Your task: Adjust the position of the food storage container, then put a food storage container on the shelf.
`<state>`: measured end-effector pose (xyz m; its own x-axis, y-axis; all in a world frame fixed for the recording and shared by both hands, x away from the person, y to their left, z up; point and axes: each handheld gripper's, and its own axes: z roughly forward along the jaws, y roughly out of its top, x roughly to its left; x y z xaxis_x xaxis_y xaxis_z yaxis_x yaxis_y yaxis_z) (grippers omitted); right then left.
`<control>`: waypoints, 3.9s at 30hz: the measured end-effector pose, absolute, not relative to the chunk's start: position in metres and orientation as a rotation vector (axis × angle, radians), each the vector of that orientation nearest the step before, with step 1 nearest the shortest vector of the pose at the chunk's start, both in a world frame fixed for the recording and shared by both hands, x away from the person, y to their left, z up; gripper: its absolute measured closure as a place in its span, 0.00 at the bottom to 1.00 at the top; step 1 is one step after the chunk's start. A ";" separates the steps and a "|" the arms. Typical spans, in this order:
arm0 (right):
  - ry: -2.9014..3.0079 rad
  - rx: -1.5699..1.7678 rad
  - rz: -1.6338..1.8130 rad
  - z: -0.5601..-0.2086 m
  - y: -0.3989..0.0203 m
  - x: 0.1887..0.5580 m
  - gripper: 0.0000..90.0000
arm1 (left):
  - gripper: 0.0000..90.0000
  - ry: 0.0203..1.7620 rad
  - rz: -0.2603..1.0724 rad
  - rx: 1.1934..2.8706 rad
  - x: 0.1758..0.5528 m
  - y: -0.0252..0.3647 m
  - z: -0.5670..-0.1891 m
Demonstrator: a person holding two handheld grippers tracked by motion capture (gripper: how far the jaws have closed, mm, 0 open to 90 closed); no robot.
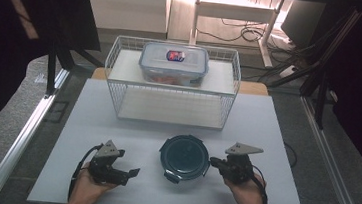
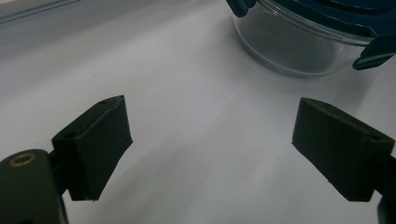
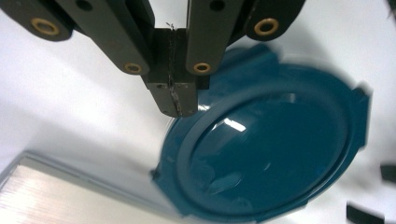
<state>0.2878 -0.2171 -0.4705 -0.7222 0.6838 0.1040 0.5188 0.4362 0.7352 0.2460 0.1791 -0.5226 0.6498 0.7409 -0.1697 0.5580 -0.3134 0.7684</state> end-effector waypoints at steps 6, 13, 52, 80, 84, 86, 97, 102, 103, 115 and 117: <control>2.587 0.988 1.188 -0.473 -0.207 0.256 1.00 | 0.15 1.017 0.266 2.011 0.247 0.179 -0.523; 2.671 0.980 1.154 -0.482 -0.202 0.261 1.00 | 0.17 1.013 0.268 2.017 0.247 0.179 -0.523; 2.421 1.223 1.036 -0.479 -0.198 0.327 1.00 | 0.24 1.058 0.248 2.002 0.253 0.182 -0.525; 2.483 0.985 1.170 -0.468 -0.185 0.292 0.85 | 0.19 1.055 0.207 2.005 0.248 0.195 -0.525; 2.490 0.939 1.175 -0.471 -0.194 0.283 0.53 | 0.15 1.036 0.217 2.006 0.246 0.194 -0.525; 2.514 0.935 1.178 -0.477 -0.198 0.283 0.35 | 0.13 1.015 0.223 2.011 0.244 0.193 -0.524; 2.488 0.973 1.242 -0.486 -0.209 0.286 0.07 | 0.06 0.980 0.257 2.018 0.245 0.193 -0.528; 2.497 0.947 1.231 -0.486 -0.206 0.287 0.05 | 0.02 0.960 0.232 2.020 0.248 0.192 -0.533; 2.493 0.941 1.231 -0.485 -0.206 0.288 0.04 | 0.02 0.962 0.230 2.018 0.248 0.192 -0.532; 2.531 0.975 1.292 -0.475 -0.194 0.305 0.02 | 0.02 0.924 0.102 1.960 0.269 0.182 -0.510; 2.544 0.975 1.278 -0.475 -0.189 0.306 0.02 | 0.02 0.926 0.077 1.951 0.275 0.179 -0.507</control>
